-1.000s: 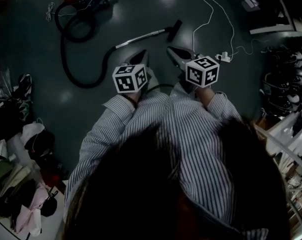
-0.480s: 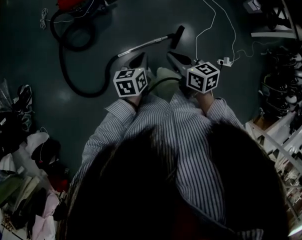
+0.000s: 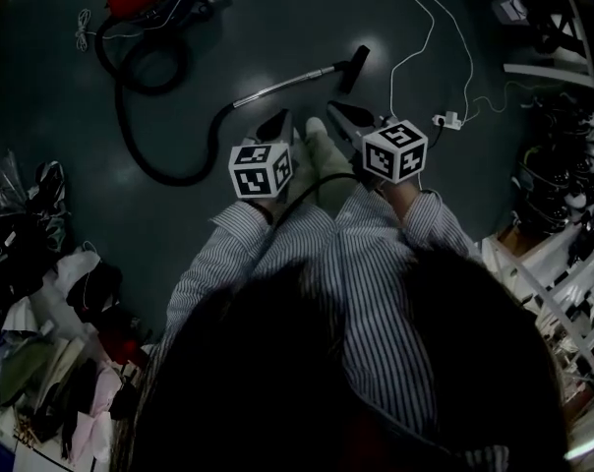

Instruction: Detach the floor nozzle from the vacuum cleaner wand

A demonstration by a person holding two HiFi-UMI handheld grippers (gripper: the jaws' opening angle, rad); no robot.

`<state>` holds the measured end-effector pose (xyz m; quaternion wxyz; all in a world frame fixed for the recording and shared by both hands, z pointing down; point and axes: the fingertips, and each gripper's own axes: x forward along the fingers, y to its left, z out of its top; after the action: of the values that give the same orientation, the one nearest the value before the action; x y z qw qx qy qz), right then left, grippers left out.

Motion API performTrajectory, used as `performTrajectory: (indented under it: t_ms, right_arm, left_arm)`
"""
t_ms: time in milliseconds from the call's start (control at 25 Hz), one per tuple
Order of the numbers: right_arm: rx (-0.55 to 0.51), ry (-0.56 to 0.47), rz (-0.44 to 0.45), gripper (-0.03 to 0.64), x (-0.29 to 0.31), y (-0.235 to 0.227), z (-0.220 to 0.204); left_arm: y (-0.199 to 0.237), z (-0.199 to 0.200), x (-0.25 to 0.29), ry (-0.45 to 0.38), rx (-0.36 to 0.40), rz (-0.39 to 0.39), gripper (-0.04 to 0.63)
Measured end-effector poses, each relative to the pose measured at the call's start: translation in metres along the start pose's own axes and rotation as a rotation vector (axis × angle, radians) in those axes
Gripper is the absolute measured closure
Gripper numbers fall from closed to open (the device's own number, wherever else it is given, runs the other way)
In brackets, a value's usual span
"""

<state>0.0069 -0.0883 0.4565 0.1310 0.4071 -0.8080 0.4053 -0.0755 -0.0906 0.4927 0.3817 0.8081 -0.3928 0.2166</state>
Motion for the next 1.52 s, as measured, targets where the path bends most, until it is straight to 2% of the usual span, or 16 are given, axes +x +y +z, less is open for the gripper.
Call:
performTrajectory:
  t_ms: [120,240,440,600,880,1120,1520]
  right_arm:
    - [0.031,-0.002,-0.013,0.615,0.013,-0.023,-0.005]
    - [0.065,-0.012,-0.050,0.615,0.025,-0.051,-0.015]
    - [0.124,-0.020,-0.100,0.615,0.053,-0.108,-0.041]
    - [0.141,0.002,-0.119,0.615,0.077,-0.151,-0.081]
    - [0.157,-0.037,-0.168,0.615,0.141,-0.246,-0.154]
    - [0.161,-0.078,-0.155,0.615,0.219,-0.321,-0.220]
    - [0.172,-0.115,-0.136,0.615,0.310,-0.402,-0.296]
  left_arm:
    - [0.003,0.000,0.018,-0.020,-0.008,-0.023,0.589]
    - [0.013,-0.014,0.041,0.016,0.019,-0.002,0.589]
    - [0.036,-0.044,0.098,0.044,0.061,-0.001,0.589]
    - [0.058,-0.087,0.149,0.081,0.087,0.009,0.589]
    - [0.122,-0.156,0.247,0.135,0.204,0.029,0.589]
    - [0.192,-0.217,0.338,0.182,0.318,-0.010,0.589]
    - [0.276,-0.311,0.447,0.342,0.554,-0.065,0.589]
